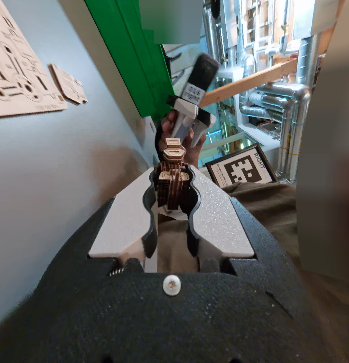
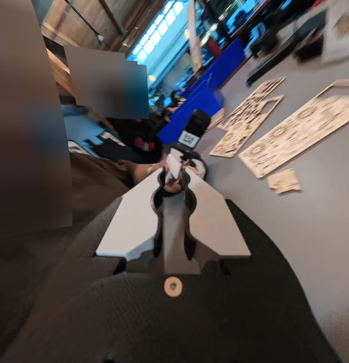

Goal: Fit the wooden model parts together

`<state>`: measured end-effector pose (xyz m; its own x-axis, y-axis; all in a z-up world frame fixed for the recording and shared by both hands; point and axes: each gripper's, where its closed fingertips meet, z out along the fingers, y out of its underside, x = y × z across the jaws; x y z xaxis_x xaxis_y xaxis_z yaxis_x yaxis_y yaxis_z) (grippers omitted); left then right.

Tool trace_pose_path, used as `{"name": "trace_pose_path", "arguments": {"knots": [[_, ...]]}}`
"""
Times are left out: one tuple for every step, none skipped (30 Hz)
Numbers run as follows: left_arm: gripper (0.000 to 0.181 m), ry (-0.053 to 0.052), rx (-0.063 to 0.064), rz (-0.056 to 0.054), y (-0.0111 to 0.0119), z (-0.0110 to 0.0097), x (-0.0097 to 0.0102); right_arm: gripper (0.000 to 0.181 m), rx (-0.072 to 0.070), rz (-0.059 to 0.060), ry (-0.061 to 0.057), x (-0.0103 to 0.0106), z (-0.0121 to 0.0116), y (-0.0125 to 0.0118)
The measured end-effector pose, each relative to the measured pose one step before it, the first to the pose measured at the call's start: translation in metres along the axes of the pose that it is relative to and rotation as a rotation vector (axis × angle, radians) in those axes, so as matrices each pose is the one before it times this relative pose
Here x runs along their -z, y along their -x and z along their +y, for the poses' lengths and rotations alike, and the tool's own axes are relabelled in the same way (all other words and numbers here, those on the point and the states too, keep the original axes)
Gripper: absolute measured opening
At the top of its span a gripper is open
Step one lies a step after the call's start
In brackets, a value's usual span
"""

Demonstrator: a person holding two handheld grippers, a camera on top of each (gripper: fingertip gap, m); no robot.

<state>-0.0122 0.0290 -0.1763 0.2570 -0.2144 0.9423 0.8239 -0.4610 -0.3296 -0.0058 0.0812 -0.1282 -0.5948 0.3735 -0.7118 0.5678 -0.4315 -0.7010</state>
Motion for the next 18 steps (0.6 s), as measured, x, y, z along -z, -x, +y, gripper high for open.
{"name": "trace_pose_path", "arguments": {"knots": [[0.027,-0.0184,-0.0177,-0.0134,0.00103,-0.00329,0.00186,0.016,0.0894,0.072,-0.0011,0.00506,-0.0025,-0.00229],[0.026,-0.0136,-0.0158,-0.011,0.00085,-0.00265,0.00153,0.023,0.1004,0.0735,0.0074,0.00311,-0.00131,-0.00191],[0.026,-0.0109,-0.0105,-0.0102,0.00117,-0.00229,0.00109,0.029,0.1134,0.0684,0.0033,0.00103,-0.00198,-0.00035],[0.026,-0.0104,-0.0033,-0.0054,0.00089,-0.0022,0.00084,0.035,0.1219,0.0561,0.0033,-0.00131,-0.00214,0.00232],[0.026,-0.0093,0.0026,-0.0032,0.00084,-0.00179,0.00071,0.036,0.1245,0.0419,0.0138,-0.00333,-0.00093,0.00501],[0.026,-0.0055,0.0061,-0.001,0.0007,-0.00116,0.00045,0.038,0.1213,0.0327,0.0309,-0.00507,0.00137,0.00653],[0.026,-0.0037,0.0048,-0.0018,0.00067,-0.00057,0.00026,0.041,0.115,0.0266,0.0498,-0.0063,0.00397,0.00711],[0.026,0.0002,0.0007,-0.0049,0.00072,0.00007,0.00002,0.045,0.108,0.0206,0.0601,-0.00682,0.00584,0.00773],[0.026,0.0053,-0.0049,-0.01,0.00113,0.00071,-0.00017,0.047,0.0993,0.0244,0.0642,-0.00672,0.00648,0.00677],[0.026,0.0085,-0.0097,-0.0127,0.0012,0.00118,-0.0003,0.047,0.0965,0.0265,0.0608,-0.00618,0.00601,0.00593],[0.026,0.0071,-0.012,-0.0134,0.00106,0.0011,-0.00029,0.045,0.0975,0.0229,0.0567,-0.00539,0.0051,0.00564],[0.026,0.006,-0.0112,-0.0122,0.00095,0.00087,-0.00009,0.042,0.0923,0.0195,0.0503,-0.00414,0.00365,0.00536],[0.027,0.0048,-0.0081,-0.0083,0.00058,0.00081,-0.00003,0.038,0.0813,0.0152,0.0358,-0.0031,0.00163,0.00478],[0.027,0.0025,-0.0035,-0.0019,0.00008,0.00036,0.0001,0.036,0.063,0.0127,0.0237,-0.00244,0.0004,0.00387],[0.027,0.002,0.001,-0.0014,0.00024,0.00028,0.00005,0.035,0.0409,0.0087,0.0191,-0.00215,0.00061,0.00288],[0.027,0.001,0.0024,-0.0009,0.00034,0.00001,0.00019,0.035,0.0194,0.0015,0.0196,-0.002,0.00152,0.00227],[0.027,-0.0001,0.0019,0.0023,-0.00018,-0.00014,0.00021,0.037,0.0001,-0.0004,0.0202,-0.00193,0.00243,0.00103],[0.027,-0.0004,0.0012,0.0013,-0.00005,-0.00005,0.00023,0.039,-0.0124,-0.0036,0.0152,-0.00146,0.00253,0.00024]]}}
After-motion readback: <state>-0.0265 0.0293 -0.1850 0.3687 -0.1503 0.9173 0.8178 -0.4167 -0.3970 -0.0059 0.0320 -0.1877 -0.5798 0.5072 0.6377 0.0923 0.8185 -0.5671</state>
